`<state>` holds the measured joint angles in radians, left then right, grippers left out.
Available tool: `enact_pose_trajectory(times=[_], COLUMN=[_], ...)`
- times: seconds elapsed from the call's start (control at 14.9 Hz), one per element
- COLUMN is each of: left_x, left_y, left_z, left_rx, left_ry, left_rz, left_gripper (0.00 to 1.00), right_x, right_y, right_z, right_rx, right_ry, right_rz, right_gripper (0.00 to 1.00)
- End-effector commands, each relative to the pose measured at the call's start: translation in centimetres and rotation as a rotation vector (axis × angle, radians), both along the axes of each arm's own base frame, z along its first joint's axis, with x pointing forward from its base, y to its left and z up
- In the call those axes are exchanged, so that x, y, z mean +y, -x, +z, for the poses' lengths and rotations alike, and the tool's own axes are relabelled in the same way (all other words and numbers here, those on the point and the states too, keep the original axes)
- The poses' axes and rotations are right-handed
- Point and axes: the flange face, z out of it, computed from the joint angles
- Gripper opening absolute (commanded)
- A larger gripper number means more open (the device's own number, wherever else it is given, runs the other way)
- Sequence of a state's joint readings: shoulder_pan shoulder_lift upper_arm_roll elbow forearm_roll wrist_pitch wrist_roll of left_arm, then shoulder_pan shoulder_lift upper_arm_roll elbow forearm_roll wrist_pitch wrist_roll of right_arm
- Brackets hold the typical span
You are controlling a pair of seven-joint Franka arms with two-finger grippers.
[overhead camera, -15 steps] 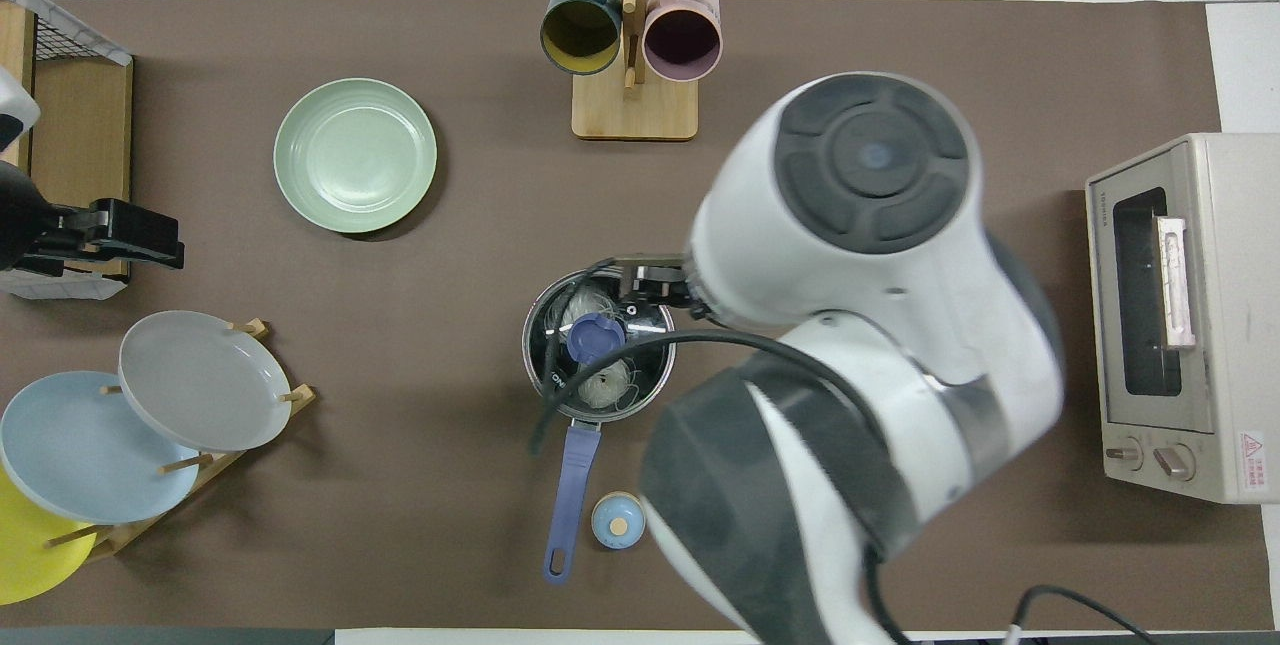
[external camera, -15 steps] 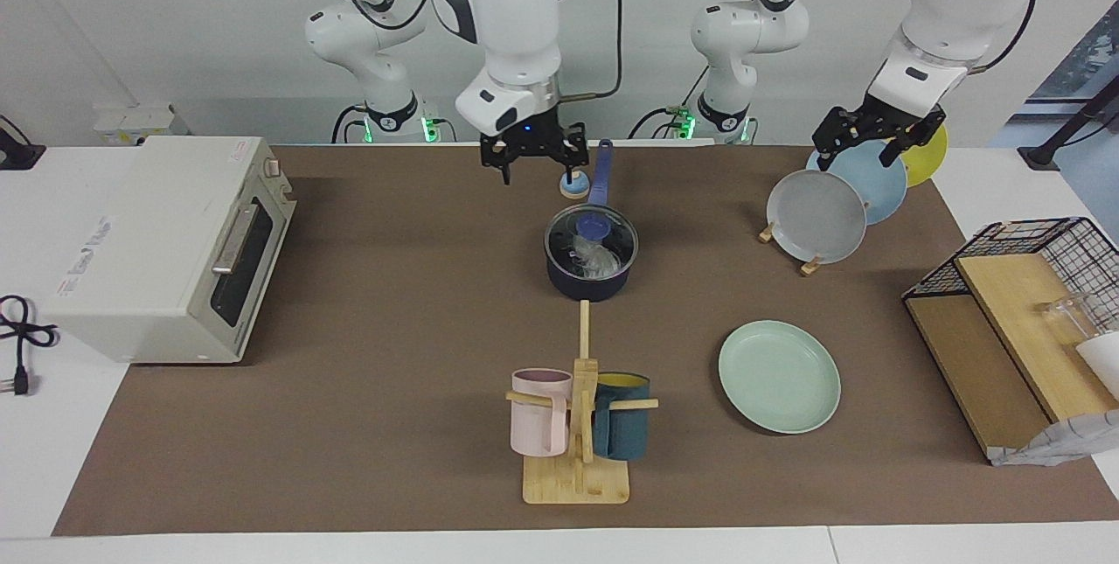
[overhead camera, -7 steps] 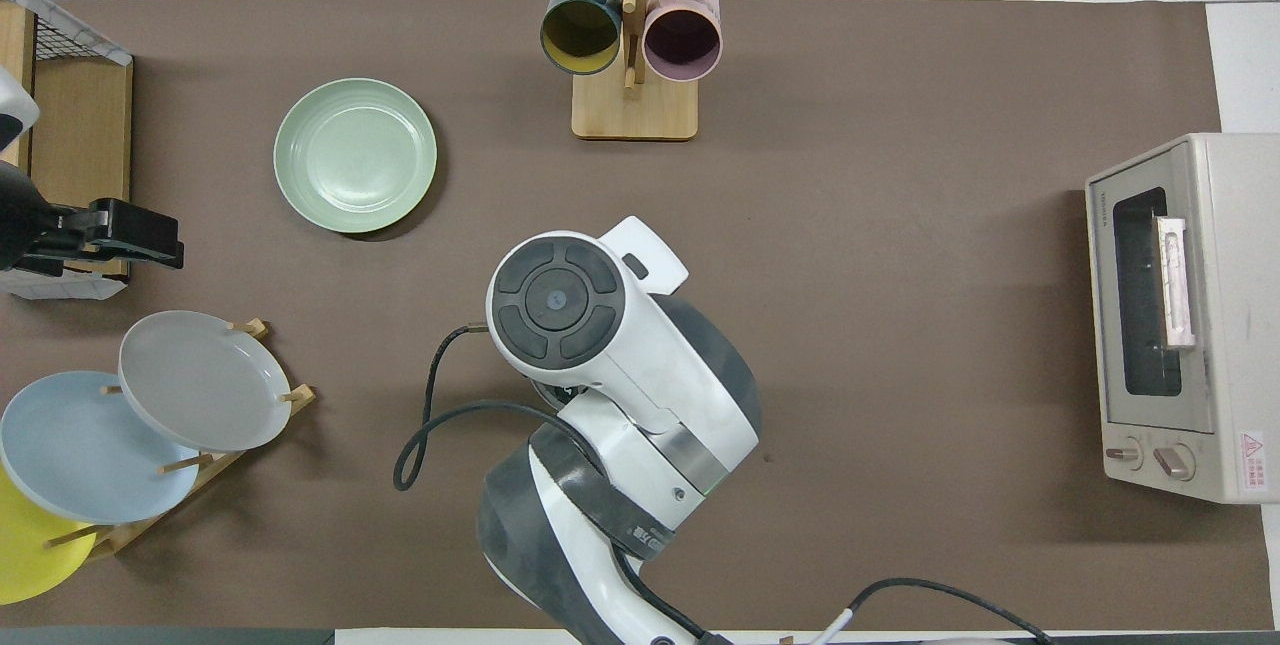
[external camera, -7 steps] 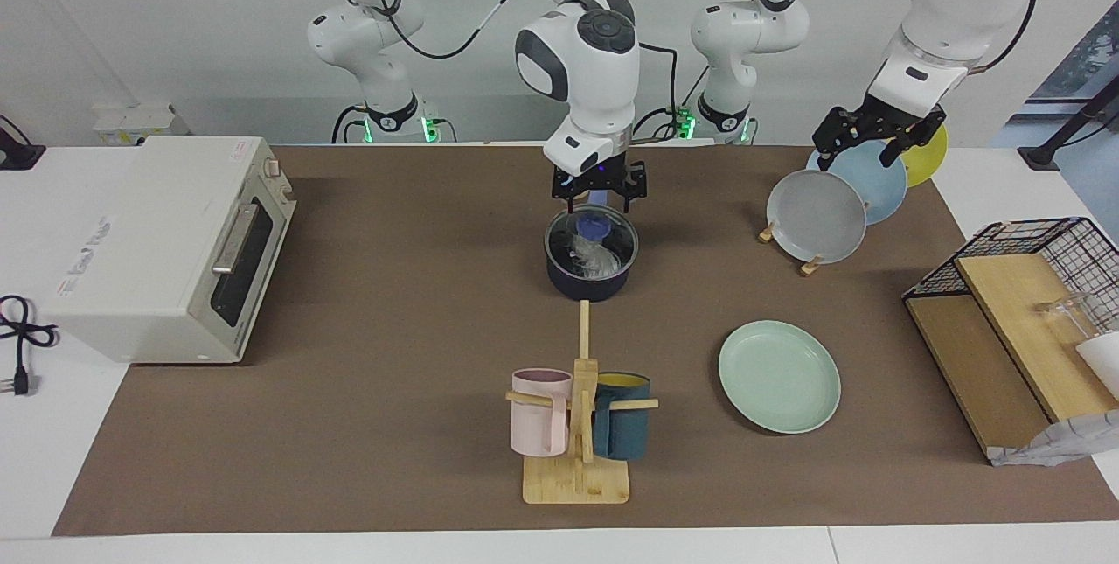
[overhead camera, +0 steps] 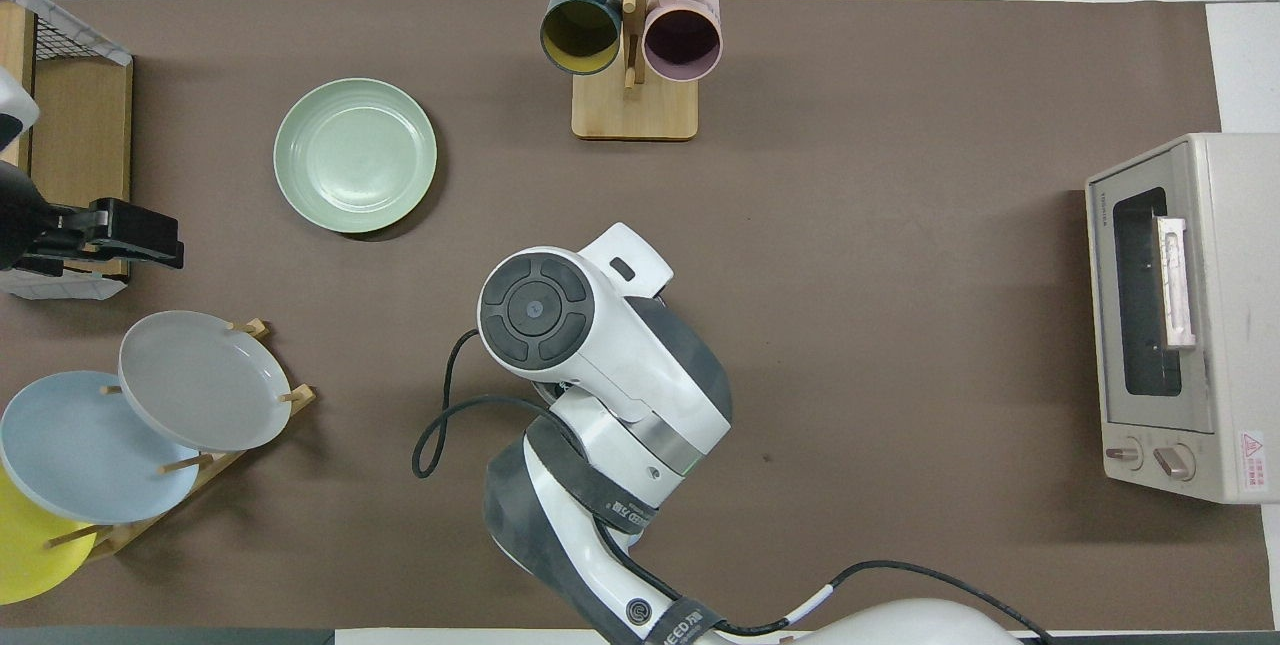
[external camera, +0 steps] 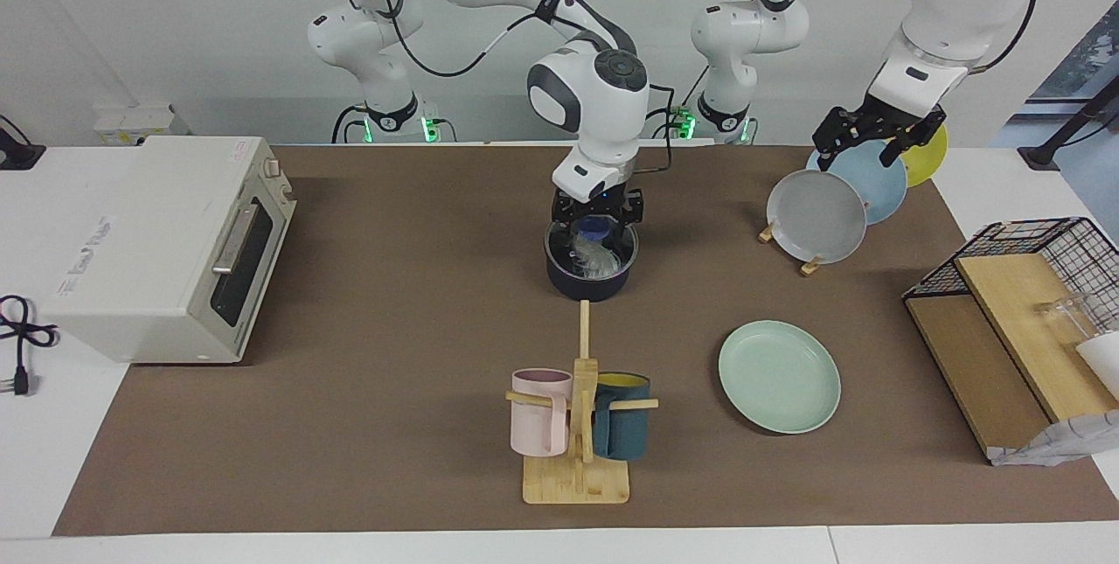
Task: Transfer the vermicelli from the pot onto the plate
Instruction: 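Lift the glass lid up off the pot with the right gripper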
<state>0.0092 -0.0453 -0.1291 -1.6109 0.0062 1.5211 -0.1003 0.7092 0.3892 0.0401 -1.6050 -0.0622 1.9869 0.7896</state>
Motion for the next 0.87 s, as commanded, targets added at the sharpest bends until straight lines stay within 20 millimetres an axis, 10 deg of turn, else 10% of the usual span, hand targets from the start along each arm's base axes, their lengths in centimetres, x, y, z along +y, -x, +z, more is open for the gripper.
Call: enact_pose_trajectory(times=[0.0,0.27,0.6,0.8], left_x=[0.5,0.5,0.5,0.5], left_y=[-0.1,-0.1,-0.1,-0.2], left_z=[0.2,0.3,0.3,0.3], left_rx=[-0.014,-0.018,-0.02,-0.02], left_ry=[-0.013,-0.013,-0.013,-0.014], left_rz=[0.009,0.007,0.009,0.006], left_gripper=[1.0,1.0,1.0,1.0], right_x=[-0.3,-0.2,-0.6,-1.3], right_y=[0.0,0.4,0.0,-0.7], right_z=[0.4,0.5,1.0,2.2], right_rx=[-0.008,-0.002,-0.008,-0.02], right_ry=[-0.01,-0.007,-0.011,-0.022], right_rz=[-0.015,-0.007,-0.007,-0.012], right_gripper=[0.94,0.92,0.54,0.51])
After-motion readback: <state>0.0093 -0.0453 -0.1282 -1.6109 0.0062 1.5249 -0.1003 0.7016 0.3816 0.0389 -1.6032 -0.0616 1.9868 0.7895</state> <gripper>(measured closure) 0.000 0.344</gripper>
